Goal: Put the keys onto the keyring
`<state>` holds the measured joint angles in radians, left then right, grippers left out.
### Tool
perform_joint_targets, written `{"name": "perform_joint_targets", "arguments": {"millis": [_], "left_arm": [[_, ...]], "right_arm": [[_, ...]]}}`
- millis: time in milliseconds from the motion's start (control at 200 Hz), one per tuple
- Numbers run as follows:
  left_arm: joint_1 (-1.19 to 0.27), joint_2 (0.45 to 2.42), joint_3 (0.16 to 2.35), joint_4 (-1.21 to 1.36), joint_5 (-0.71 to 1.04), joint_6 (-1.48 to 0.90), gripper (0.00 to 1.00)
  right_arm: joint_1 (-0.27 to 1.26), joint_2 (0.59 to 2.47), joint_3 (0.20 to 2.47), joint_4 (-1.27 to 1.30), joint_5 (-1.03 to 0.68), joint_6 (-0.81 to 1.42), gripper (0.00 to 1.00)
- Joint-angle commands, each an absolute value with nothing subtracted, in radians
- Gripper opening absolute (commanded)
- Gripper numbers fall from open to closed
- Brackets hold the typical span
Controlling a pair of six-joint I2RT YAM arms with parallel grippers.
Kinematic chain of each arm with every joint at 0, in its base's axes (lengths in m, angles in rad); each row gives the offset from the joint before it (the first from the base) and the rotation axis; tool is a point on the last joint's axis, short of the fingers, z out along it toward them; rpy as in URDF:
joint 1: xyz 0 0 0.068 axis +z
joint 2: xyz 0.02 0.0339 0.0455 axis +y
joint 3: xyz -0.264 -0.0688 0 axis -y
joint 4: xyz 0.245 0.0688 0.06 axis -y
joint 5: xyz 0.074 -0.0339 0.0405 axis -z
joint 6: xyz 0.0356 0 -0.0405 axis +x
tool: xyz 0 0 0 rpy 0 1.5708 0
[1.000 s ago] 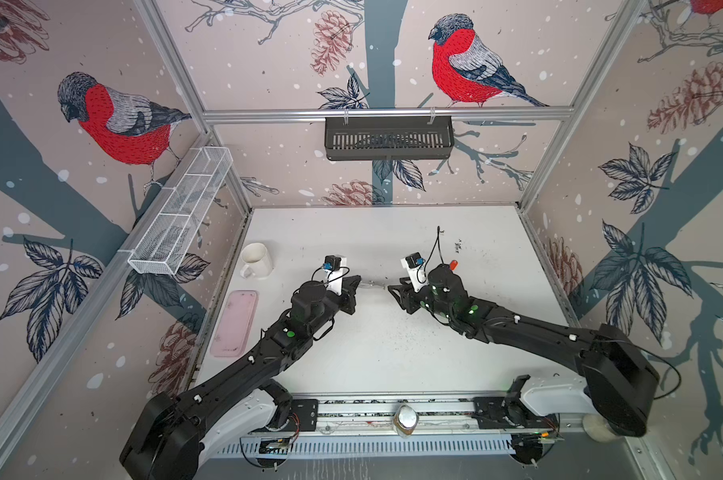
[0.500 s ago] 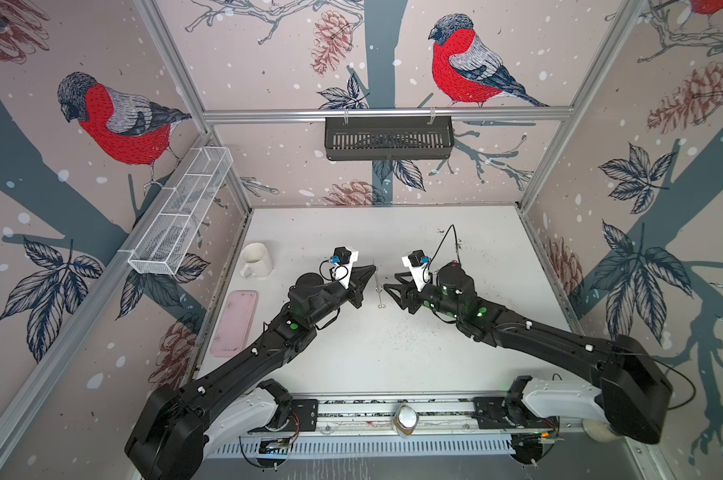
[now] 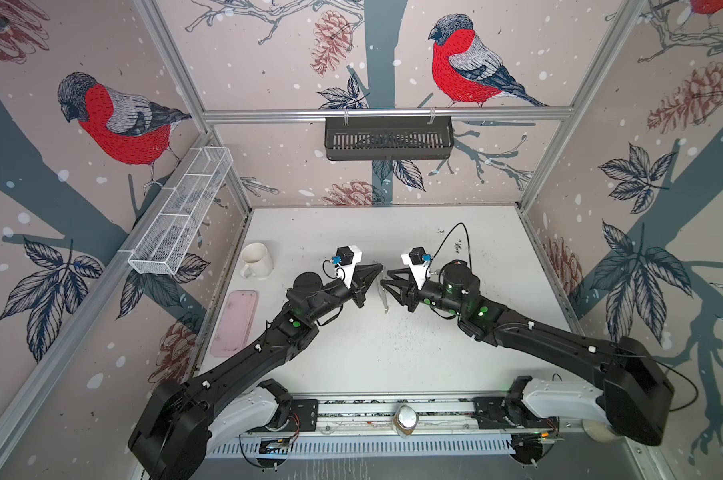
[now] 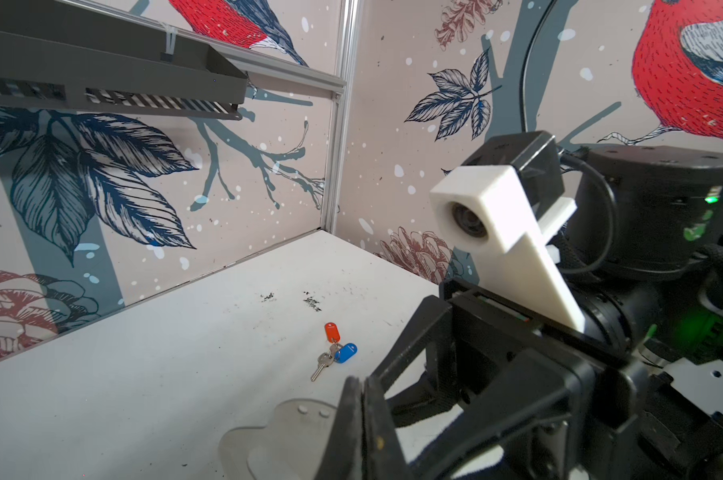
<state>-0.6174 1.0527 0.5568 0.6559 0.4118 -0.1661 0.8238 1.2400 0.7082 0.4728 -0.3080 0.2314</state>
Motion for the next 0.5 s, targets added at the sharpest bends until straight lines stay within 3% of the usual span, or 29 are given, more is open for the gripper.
{"name": "perform_joint_targets", "arguments": {"millis": [0,495], "left_arm": [[-0.617,1.057,0.551,0.764,0.48,-0.176,0.0],[-0.616,1.064,0.531,0.855,0.565,-0.182,0.0]], "right_arm": [[0.824,1.215,0.7,0.547,-0.312,0.215,0.31],[0.795,1.101,0.699,0.446,-0.373,0.08,0.13]]}}
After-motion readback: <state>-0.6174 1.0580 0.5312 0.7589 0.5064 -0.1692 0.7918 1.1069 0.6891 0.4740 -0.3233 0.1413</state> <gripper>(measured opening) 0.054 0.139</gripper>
